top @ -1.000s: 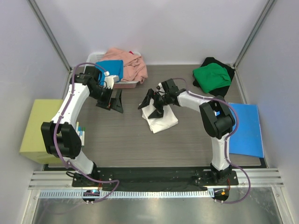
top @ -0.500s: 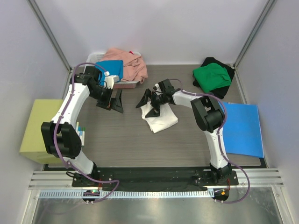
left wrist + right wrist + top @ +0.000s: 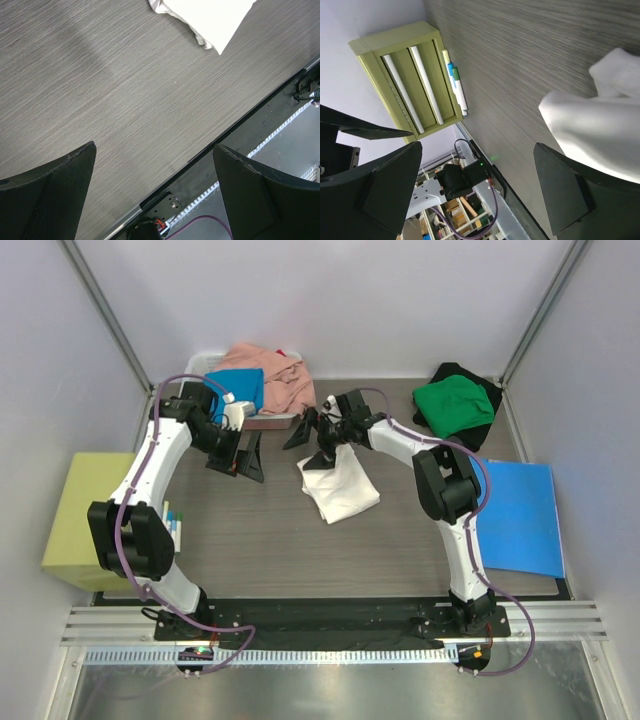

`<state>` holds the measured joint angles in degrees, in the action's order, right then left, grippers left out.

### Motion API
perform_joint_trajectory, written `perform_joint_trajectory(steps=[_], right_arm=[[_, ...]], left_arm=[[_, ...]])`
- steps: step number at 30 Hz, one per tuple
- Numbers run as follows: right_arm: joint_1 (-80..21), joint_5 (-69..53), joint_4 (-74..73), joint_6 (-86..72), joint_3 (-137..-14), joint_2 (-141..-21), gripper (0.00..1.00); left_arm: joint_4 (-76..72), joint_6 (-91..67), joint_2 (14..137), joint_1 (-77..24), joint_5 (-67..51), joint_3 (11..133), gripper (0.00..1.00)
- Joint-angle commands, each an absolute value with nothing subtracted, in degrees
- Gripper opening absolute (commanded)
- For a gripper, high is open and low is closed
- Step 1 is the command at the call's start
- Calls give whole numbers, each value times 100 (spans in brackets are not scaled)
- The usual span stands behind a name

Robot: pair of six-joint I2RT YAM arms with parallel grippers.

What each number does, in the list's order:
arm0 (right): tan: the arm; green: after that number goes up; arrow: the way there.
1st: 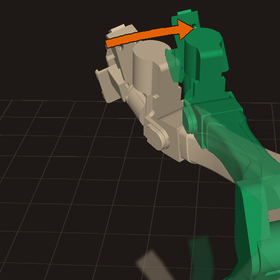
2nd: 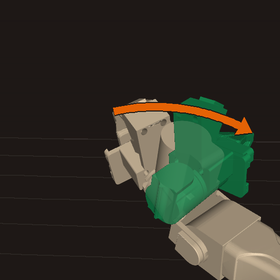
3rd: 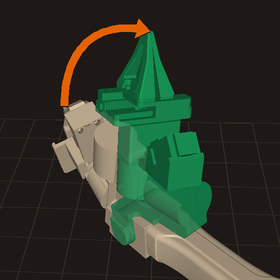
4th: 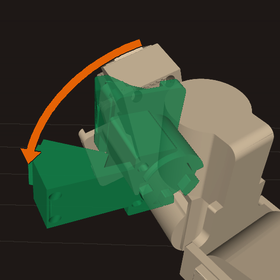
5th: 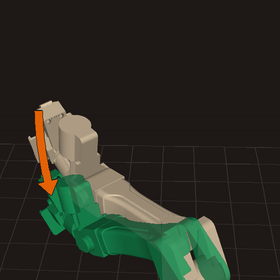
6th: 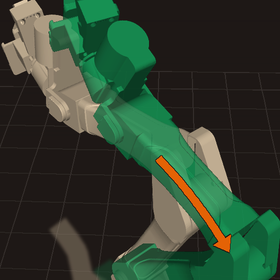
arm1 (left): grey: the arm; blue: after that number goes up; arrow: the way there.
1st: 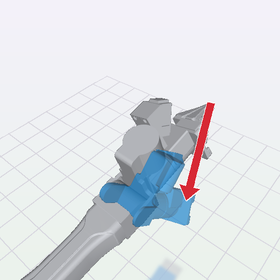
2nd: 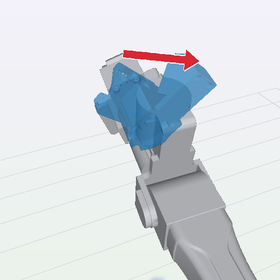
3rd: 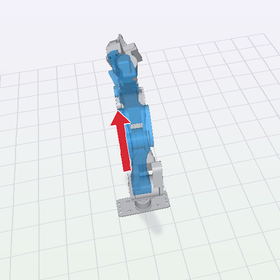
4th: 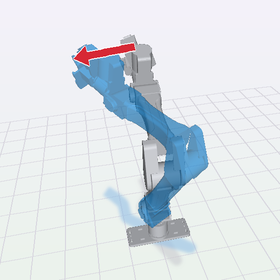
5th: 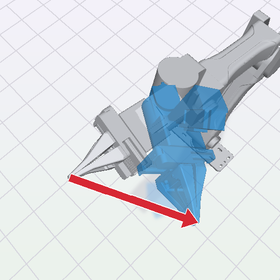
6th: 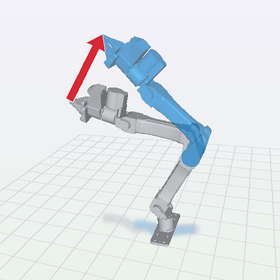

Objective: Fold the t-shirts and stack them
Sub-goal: Fold the tshirt

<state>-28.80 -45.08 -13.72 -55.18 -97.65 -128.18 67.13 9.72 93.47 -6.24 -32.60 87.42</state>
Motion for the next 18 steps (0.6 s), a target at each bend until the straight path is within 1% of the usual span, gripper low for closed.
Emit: perform_joint_trajectory(steps=[1, 11, 14, 18], right_arm=[[-2857, -4456, -1459, -5388, -9967, -13068, 100], [-2628, -4535, -1301, -5238, -10055, -13965, 100], [-2619, -4632, -1309, -5221, -10081, -13843, 100], [-2540, -4737, -1310, -5221, -10265, -13378, 100]], left_arm=[[6715, 1072, 9141, -580, -3375, 8737, 100], [6785, 1142, 9079, -589, -3472, 8640, 100], [6794, 1169, 9027, -589, -3472, 8569, 100], [6794, 1169, 9035, -589, -3533, 8543, 100]])
